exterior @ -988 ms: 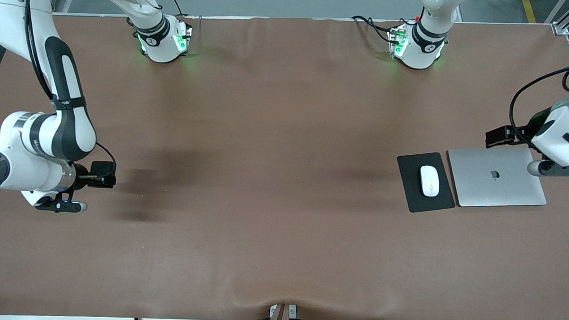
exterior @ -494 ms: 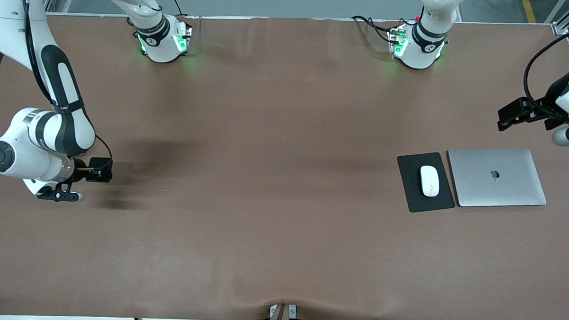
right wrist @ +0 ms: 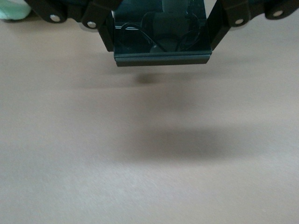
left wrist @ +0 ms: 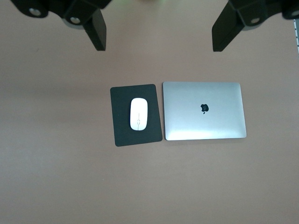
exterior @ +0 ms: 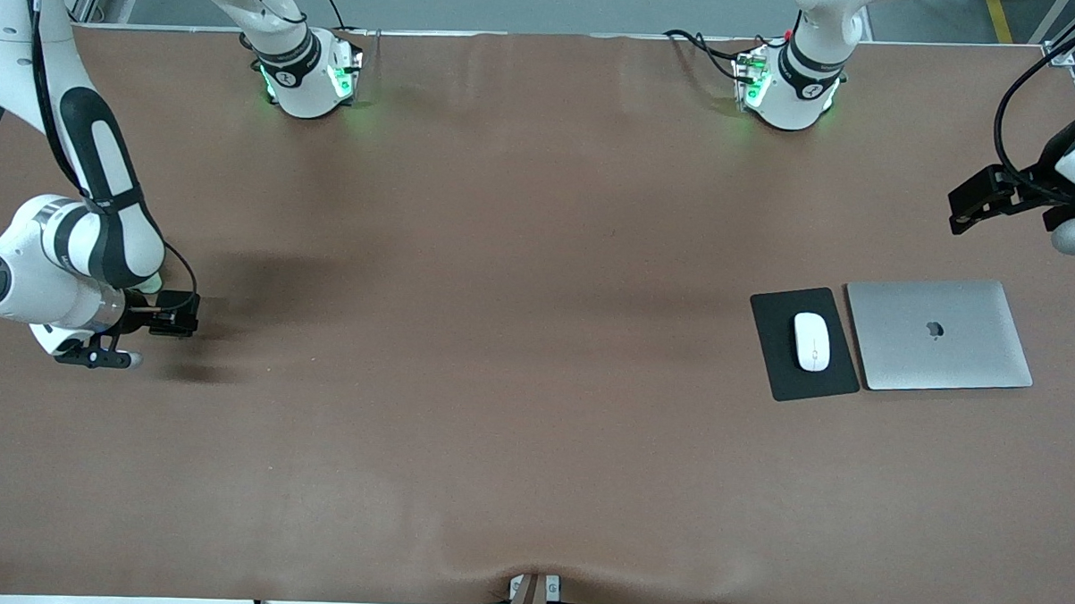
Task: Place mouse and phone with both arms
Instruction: 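Lower the black phone beside the green plush toy with the right gripper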
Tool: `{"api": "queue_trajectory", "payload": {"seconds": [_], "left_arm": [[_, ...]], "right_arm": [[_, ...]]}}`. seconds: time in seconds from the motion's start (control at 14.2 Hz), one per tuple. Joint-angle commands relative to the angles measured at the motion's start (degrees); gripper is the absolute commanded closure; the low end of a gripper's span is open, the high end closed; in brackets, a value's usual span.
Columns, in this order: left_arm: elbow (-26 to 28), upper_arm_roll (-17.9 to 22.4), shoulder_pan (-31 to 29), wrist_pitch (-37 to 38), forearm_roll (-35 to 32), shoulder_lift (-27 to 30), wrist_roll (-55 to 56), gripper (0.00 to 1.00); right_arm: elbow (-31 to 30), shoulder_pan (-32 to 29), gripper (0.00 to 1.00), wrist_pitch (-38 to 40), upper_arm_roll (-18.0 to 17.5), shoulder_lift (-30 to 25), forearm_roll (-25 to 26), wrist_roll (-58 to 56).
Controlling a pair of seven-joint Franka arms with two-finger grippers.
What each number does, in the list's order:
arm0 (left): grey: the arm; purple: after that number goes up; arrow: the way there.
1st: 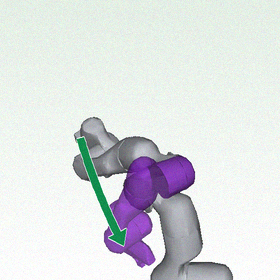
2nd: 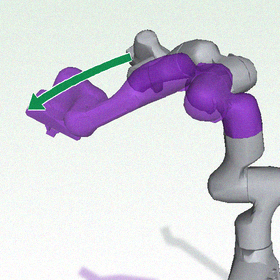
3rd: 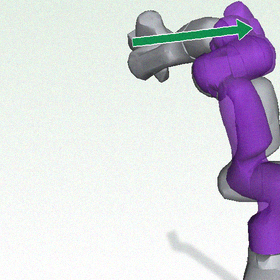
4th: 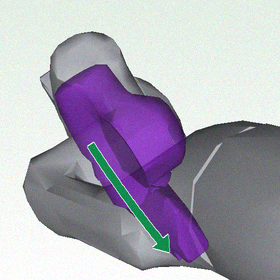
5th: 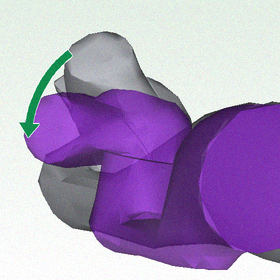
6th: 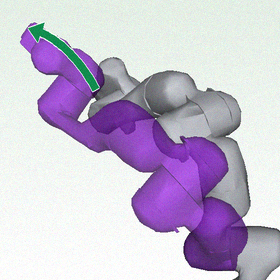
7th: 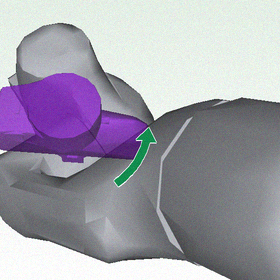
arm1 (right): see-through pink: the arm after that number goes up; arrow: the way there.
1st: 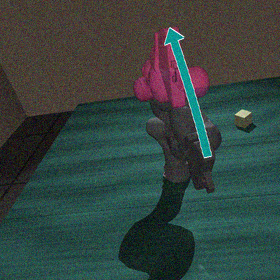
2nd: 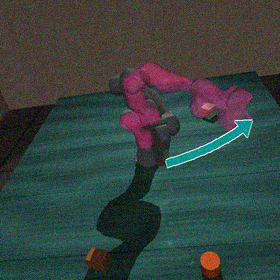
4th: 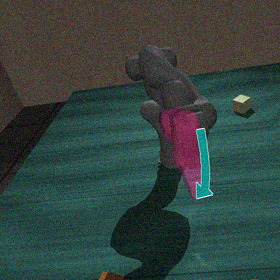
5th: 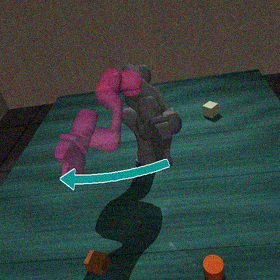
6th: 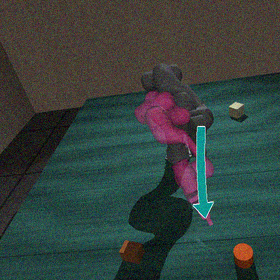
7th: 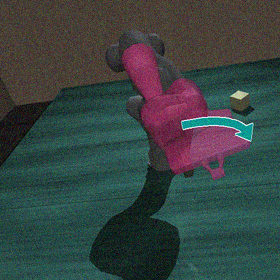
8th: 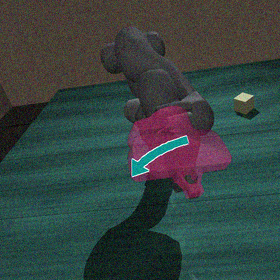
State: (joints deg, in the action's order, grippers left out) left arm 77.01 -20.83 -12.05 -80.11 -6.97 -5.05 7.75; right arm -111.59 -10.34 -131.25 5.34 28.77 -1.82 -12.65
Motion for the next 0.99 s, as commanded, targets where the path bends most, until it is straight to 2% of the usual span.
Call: {"api": "queue_trajectory", "payload": {"seconds": [0.0,0.14,0.28,0.42,0.63,0.71,0.78,0.85,0.92], "left_arm": [[4.3,9.5,7.8,0.0,2.3,4.2,-2.0,0.0],[7.4,16.2,14.0,-0.2,2.5,6.5,-2.0,0.0],[11.2,20.7,18.6,-1.8,2.5,9.4,-2.1,0.0],[13.9,21.8,19.6,-3.1,2.5,11.5,-2.1,0.0],[14.7,22.6,21.5,-3.1,2.6,12.8,-2.1,0.0],[14.7,22.8,21.7,-3.0,2.6,12.9,-2.2,0.0],[14.7,22.8,21.5,-2.9,3.4,12.9,-2.6,0.0],[14.7,22.8,20.9,-2.9,5.3,12.9,-3.2,0.0],[14.7,22.8,20.1,-2.9,7.3,12.8,-3.6,0.0]], "right_arm": [[-1.3,-2.1,1.0,-0.5,-1.4,-0.6,1.2,-0.6],[-2.2,-2.8,1.0,-0.5,-1.4,-0.5,1.2,-0.6],[-2.3,-3.2,1.0,-0.5,-1.4,0.1,1.1,-0.6],[-3.2,-3.5,1.0,-0.6,-1.5,0.1,1.1,-1.0],[-3.3,-3.6,0.99,-0.8,-1.4,1.0,1.0,-1.1],[-3.4,-3.5,0.9,-1.1,-1.4,1.1,1.0,-1.1],[-3.4,-3.5,0.52,-1.1,-1.4,1.6,1.0,-1.1],[-3.4,-3.5,0.06,-1.2,-1.4,1.9,1.0,-1.1],[-3.4,-3.3,0.0,-1.2,-1.4,1.9,1.0,-1.1]]}}
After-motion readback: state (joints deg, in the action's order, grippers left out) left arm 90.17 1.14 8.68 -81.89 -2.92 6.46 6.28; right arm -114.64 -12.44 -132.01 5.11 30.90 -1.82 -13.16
